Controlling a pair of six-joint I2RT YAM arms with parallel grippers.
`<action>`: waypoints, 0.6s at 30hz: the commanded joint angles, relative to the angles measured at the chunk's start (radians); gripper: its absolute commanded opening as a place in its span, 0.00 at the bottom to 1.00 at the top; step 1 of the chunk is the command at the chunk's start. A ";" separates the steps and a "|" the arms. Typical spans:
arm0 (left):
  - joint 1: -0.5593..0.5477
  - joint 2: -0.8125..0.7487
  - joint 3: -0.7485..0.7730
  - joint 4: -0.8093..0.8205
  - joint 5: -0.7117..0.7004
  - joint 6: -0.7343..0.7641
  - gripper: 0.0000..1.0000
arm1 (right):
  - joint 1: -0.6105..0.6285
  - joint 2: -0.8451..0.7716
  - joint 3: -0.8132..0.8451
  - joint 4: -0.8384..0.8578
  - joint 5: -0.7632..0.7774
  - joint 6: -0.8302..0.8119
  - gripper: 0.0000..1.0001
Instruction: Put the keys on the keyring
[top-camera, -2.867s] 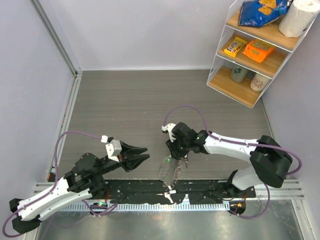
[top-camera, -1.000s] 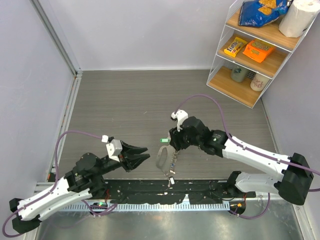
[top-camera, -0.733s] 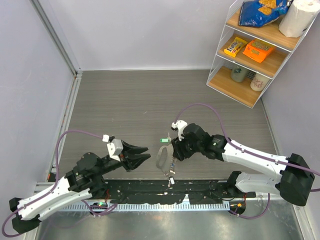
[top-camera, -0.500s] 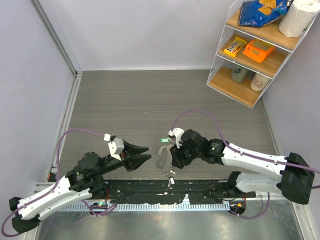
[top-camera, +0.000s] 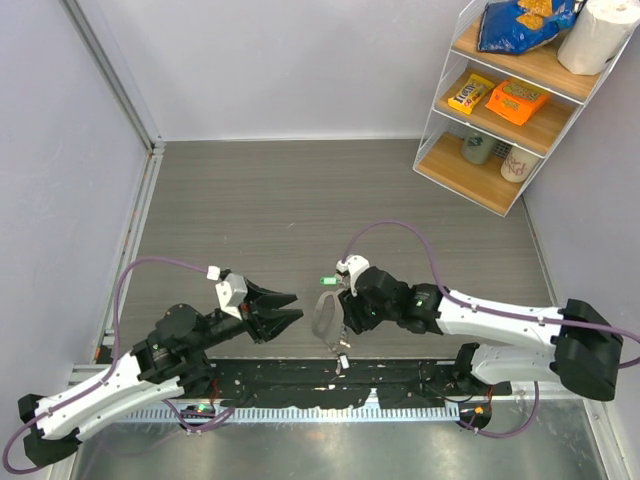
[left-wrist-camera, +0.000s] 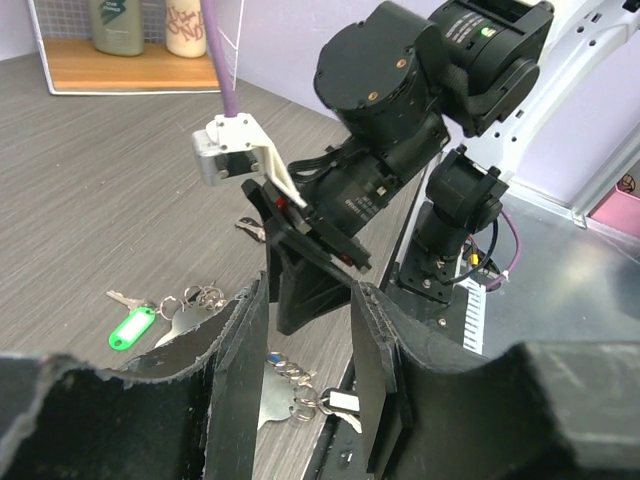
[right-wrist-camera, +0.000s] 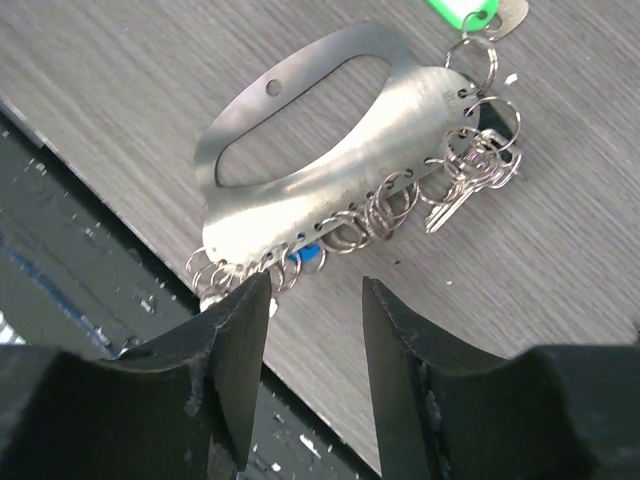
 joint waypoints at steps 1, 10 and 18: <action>0.003 -0.021 0.029 0.012 -0.015 -0.013 0.43 | -0.018 0.062 0.053 0.083 0.081 -0.015 0.46; 0.001 -0.019 0.030 0.003 -0.027 -0.007 0.45 | -0.067 0.120 0.063 0.112 0.076 -0.059 0.39; 0.001 0.015 0.030 0.022 -0.027 -0.007 0.45 | -0.067 0.107 0.007 0.108 -0.017 -0.038 0.36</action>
